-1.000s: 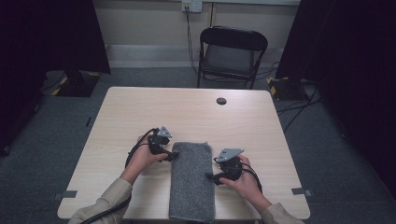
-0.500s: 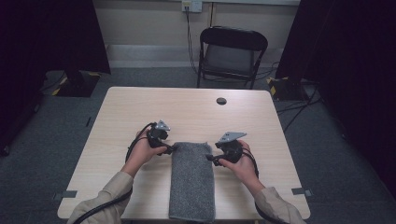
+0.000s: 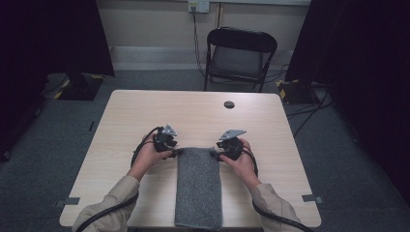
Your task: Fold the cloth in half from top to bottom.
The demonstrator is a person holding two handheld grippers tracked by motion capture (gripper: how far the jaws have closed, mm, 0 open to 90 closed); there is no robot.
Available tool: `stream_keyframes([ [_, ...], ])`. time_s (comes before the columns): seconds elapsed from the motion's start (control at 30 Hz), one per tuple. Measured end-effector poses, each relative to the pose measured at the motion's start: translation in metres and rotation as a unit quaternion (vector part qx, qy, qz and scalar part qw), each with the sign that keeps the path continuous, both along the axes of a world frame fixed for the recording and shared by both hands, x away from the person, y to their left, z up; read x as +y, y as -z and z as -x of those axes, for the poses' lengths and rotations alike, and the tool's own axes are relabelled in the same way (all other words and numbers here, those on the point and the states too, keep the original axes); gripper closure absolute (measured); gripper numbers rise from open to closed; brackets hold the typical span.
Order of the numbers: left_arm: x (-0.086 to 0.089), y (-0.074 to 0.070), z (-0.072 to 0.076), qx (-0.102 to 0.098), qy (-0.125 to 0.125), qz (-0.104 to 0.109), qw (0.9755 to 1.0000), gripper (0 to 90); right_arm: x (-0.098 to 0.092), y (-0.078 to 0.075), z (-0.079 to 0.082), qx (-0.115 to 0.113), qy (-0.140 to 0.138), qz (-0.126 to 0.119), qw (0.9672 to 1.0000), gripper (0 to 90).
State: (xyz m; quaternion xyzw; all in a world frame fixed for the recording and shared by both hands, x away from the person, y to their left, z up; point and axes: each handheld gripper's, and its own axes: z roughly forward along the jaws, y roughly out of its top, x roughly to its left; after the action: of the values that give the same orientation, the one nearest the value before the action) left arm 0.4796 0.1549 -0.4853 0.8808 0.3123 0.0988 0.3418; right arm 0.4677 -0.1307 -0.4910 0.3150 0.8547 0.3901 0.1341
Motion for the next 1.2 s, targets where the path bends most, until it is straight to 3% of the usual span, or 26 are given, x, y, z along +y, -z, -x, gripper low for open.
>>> stream_keyframes([
  [0.1, 0.0010, -0.0001, -0.0008, 0.001, 0.002, -0.001, 1.0000, 52.7, 0.0019, 0.0031, -0.0044, 0.007, -0.006, 0.010, 0.9999, 49.3],
  [0.3, 0.0018, 0.0003, -0.0005, -0.001, 0.008, 0.001, 1.0000, 54.1, 0.0035, 0.0049, -0.0072, 0.006, -0.016, 0.006, 0.9998, 53.6],
  [0.57, -0.0006, -0.0011, 0.0005, -0.002, 0.015, -0.007, 0.9999, 58.5, 0.0067, 0.0027, -0.0042, 0.018, -0.029, 0.008, 0.9994, 74.3],
  [0.73, -0.0011, -0.0016, 0.0007, 0.001, 0.021, -0.008, 0.9997, 62.3, 0.0074, 0.0014, -0.0048, 0.043, -0.026, -0.002, 0.9987, 84.5],
  [1.0, -0.0012, -0.0015, 0.0014, 0.003, 0.023, -0.004, 0.9997, 64.4, 0.0094, -0.0007, -0.0059, 0.057, -0.019, 0.001, 0.9982, 86.5],
  [1.2, -0.0037, -0.0024, 0.0034, 0.016, 0.025, 0.001, 0.9996, 77.9, 0.0091, 0.0005, -0.0040, 0.051, -0.013, -0.003, 0.9986, 86.8],
])
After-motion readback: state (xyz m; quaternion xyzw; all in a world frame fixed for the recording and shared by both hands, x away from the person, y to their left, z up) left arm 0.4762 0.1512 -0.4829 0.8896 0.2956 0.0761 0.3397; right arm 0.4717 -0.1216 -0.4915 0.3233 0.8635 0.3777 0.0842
